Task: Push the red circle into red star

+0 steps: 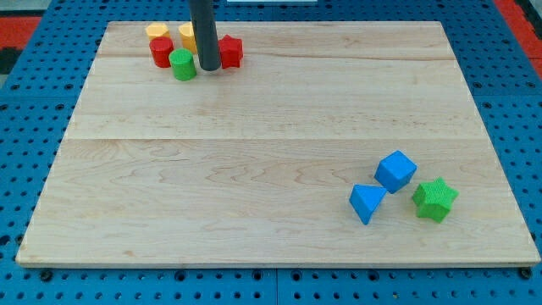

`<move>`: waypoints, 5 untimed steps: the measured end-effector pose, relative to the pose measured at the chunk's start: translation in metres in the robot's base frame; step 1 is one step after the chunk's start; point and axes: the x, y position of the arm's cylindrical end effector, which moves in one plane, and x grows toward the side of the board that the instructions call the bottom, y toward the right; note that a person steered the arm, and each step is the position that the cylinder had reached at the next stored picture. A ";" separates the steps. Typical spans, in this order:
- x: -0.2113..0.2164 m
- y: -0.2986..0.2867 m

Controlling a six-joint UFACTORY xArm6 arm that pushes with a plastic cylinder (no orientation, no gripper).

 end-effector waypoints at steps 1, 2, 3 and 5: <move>0.009 -0.021; 0.009 -0.035; 0.052 -0.047; 0.063 -0.130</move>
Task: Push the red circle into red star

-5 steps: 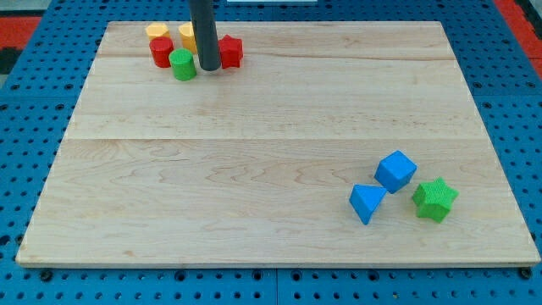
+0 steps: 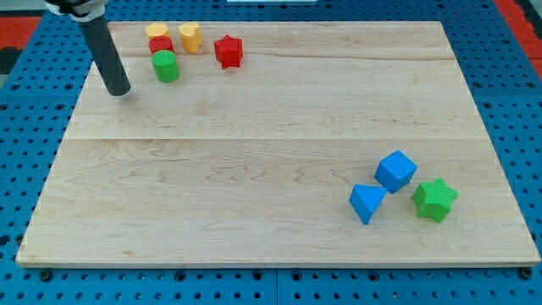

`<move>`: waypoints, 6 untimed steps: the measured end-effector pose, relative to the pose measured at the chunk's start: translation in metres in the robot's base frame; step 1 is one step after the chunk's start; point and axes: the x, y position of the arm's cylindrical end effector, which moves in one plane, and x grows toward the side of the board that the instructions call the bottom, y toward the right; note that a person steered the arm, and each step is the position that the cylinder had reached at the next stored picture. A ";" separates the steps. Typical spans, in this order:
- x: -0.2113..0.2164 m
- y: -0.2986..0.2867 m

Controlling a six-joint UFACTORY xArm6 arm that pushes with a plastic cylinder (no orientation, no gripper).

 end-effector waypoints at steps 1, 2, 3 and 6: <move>0.000 -0.012; -0.017 -0.077; -0.019 -0.078; -0.100 -0.065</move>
